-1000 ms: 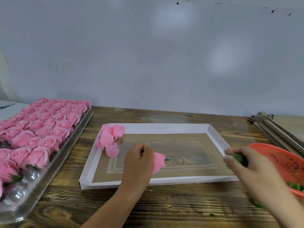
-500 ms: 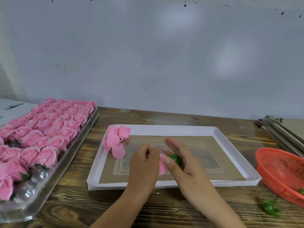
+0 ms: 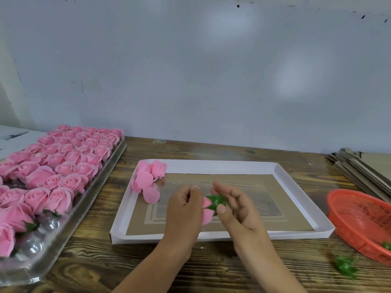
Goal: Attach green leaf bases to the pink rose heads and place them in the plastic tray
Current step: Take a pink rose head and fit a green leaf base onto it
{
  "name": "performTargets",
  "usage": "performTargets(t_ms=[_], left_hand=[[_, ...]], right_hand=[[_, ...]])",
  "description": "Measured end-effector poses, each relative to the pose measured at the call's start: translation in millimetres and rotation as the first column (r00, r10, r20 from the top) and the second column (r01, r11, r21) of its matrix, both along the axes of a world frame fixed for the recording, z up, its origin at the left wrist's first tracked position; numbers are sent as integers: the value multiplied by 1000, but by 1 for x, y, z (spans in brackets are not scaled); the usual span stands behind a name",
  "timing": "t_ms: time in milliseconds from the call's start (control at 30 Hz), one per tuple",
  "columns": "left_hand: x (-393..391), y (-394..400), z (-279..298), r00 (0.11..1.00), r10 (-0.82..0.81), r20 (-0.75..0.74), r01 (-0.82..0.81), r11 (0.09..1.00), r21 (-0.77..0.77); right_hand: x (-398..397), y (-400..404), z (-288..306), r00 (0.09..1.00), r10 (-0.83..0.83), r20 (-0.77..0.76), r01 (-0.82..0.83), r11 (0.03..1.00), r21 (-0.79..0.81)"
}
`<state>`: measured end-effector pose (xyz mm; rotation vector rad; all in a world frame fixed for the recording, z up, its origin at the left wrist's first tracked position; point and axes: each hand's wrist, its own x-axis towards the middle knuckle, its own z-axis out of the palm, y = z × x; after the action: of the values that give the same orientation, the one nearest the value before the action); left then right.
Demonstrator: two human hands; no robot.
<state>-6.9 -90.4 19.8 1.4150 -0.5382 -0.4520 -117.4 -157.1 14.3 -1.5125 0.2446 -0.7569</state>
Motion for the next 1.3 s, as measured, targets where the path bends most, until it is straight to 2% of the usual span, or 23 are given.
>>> performTargets(t_ms=[100,200,300,467,667,800,1067,1167,1233,1300], left_hand=[[-1,1,2,1000,-17,-25,17,1000,-10],[0,2,4,997,-28,-74,27,1000,-12],[2,4,5,995,-52,-81,51,999,-19],[0,7,8,980,-165,-114,159,986,-55],[6,9,11,919,-357,-166,336,931,-144],[7,11,9,923,-362,-134,344,929,-138],[6,16,12,951,-299,73,303,951,-59],[4,15,15,956,-283,75,290,953,-91],[-2,14,14,945,-320,64,323,945,-57],[-10,13,13,927,-374,30,375,927,-15]], right_hand=[[1,3,-3,994,-98,38,98,995,14],[2,5,-4,969,-246,22,247,963,-107],[1,5,-1,957,-290,-32,280,944,-173],[0,-1,-3,955,-282,-93,275,958,-79],[-3,-12,-1,945,-319,-76,322,946,31],[-5,-17,-1,964,-256,-74,261,962,75],[-11,-21,2,989,-126,-71,135,982,132],[-9,-18,4,997,-72,-19,75,971,229],[-6,-14,5,998,-54,31,42,953,299],[-3,-9,4,999,-31,33,20,955,296]])
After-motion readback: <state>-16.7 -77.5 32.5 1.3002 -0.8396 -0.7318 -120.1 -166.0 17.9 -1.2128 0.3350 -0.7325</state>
